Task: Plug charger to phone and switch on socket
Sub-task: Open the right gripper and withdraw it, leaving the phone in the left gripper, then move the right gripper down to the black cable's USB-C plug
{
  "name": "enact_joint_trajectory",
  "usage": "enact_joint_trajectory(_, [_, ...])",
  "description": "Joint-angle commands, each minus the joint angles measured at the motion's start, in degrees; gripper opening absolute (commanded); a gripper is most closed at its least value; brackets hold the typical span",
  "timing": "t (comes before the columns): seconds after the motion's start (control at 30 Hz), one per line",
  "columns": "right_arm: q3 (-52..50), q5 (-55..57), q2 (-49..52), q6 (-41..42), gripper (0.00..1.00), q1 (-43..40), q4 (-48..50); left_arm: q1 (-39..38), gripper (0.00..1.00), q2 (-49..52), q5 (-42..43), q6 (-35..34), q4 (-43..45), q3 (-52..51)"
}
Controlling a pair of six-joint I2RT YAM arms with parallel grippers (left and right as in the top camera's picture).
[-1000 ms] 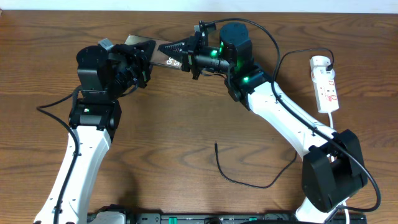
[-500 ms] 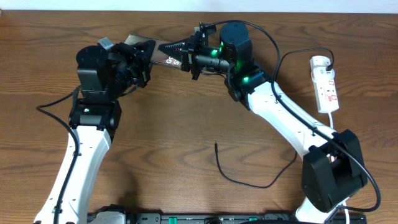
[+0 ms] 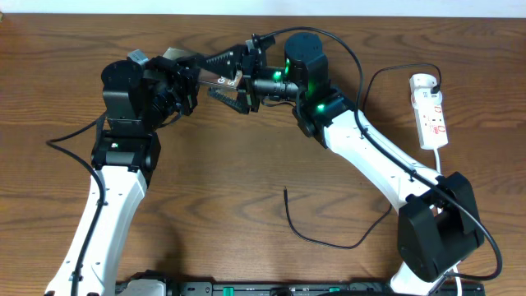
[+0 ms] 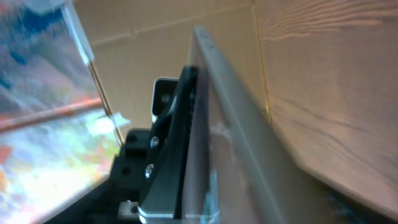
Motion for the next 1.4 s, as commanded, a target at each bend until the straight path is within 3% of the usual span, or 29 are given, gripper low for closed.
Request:
enact_joint_trajectory(0.0, [1.1,-1.6,-0.7,-1.0,0.99,1.4,0.3,-0.4,0.08,-0.3,2.5,1.4,0.7,0.5])
enact_joint_trajectory(0.3, [1.1,-3.5,-0.7,-9.9,0.99,-0.5,0.1,8.3,0.08,-0.3,5.6,1.4,2.3,0.5])
enact_joint_trajectory(0.5, [1.1,-3.9,-0.7,-14.4,0.99,-3.3,-1.4,17.0,0.07,-0.3,17.7,1.4,7.8,0.5])
enact_joint_trajectory(0.63, [1.1,-3.9,-0.7,-23.5,0.99,-5.3,-6.6,21.3,0.07,-0.3,27.5,1.7,11.6,0.5])
enact_joint_trajectory(0.83, [1.4,2.4,-0.7,-38.9,0.99,-7.9,-24.9,24.3,0.08,-0.3,38.9,3.8,13.3,0.5])
enact_joint_trajectory(1.1, [11.3,27.1,-0.7,-60.5,0.99,-7.5,-62.8,24.1,0.07,-0.3,44.4,11.7,13.3,0.5])
enact_joint_trajectory(1.27, [14.9,41.3,-0.7,-65.3,0.99,-5.2,-79.7,21.9,0.07,-0.3,46.6,18.3,10.8,0.5])
enact_joint_trajectory(1.37, [12.5,47.1,-0.5,-65.2,0.99,-3.1,-84.0,20.1,0.07,-0.3,46.5,21.9,7.8,0.5])
